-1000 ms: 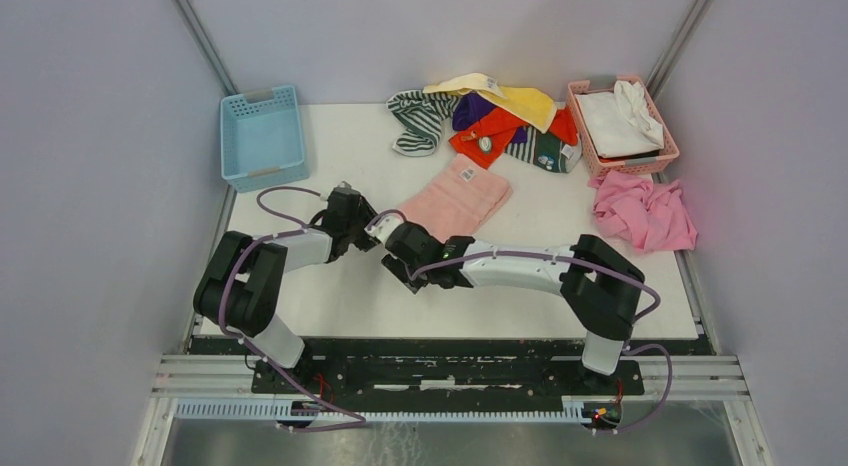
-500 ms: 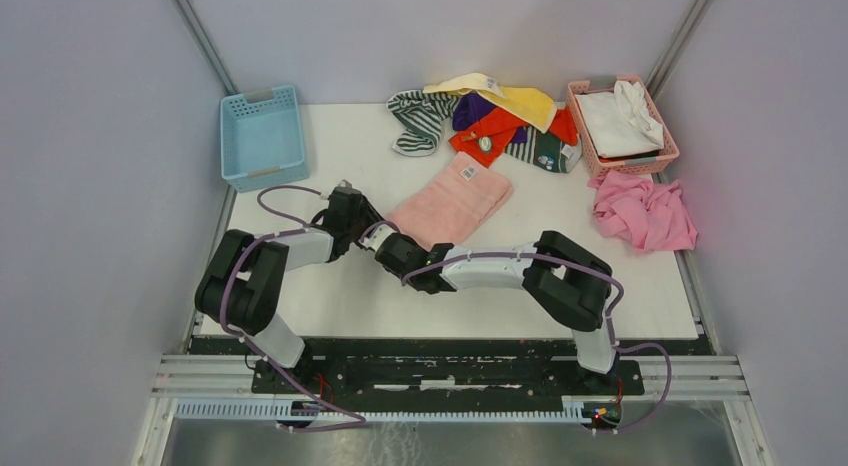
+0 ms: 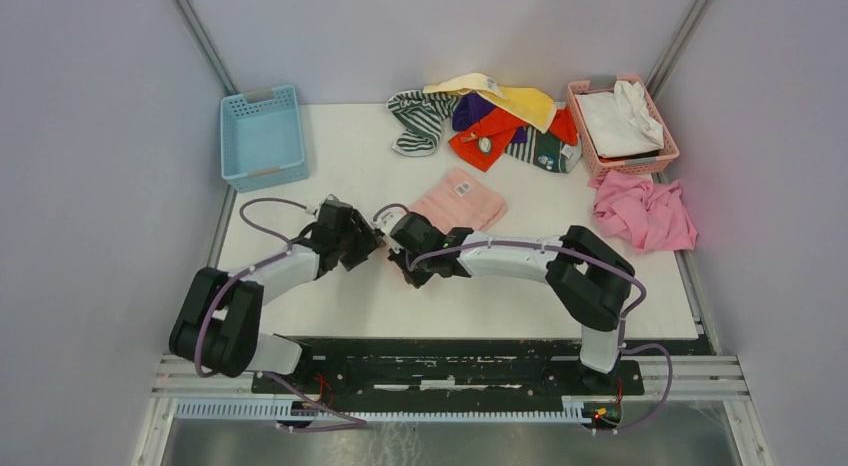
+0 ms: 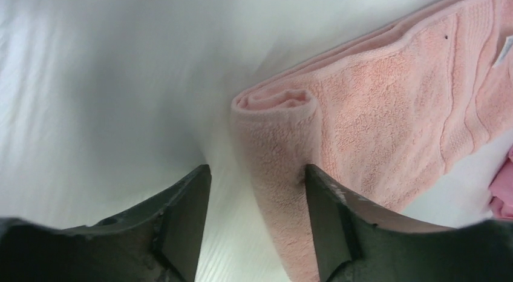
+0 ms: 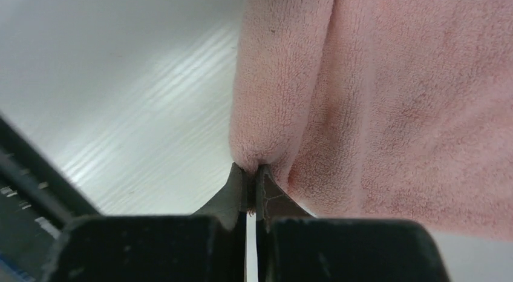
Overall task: Roll the towels
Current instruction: Roll the towel at the center of the board.
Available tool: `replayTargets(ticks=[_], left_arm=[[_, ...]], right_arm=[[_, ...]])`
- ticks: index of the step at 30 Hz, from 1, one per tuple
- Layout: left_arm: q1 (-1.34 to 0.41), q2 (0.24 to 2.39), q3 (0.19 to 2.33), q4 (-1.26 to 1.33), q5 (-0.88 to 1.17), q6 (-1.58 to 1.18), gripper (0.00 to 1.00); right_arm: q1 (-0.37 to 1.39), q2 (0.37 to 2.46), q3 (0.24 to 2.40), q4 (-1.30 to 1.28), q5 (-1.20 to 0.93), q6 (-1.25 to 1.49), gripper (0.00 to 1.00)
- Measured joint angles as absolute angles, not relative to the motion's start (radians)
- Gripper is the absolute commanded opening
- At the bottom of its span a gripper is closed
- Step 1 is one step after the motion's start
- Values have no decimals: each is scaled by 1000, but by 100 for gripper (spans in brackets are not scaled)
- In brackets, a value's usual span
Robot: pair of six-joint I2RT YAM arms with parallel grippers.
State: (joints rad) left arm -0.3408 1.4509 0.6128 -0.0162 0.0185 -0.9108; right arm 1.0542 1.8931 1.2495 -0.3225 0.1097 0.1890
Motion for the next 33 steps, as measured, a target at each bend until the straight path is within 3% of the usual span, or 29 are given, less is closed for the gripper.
replayTargets(ticks=[9,14,25,33], left_arm=[[-343,1074,533,-269,-52,-911,77],[-343,983,520,-316,-49,-911,77],[-344,1172,560,-295,-16,-910,78],[-344,1390,699,-194,-17,-909,72]], right_arm=[[878,1846,1111,-74,-366,515,1],[786,1895,1027,116,-522,730,1],[692,2045,891,537,-728,1125,0],[666,2074,865,631,-768,1211,1]])
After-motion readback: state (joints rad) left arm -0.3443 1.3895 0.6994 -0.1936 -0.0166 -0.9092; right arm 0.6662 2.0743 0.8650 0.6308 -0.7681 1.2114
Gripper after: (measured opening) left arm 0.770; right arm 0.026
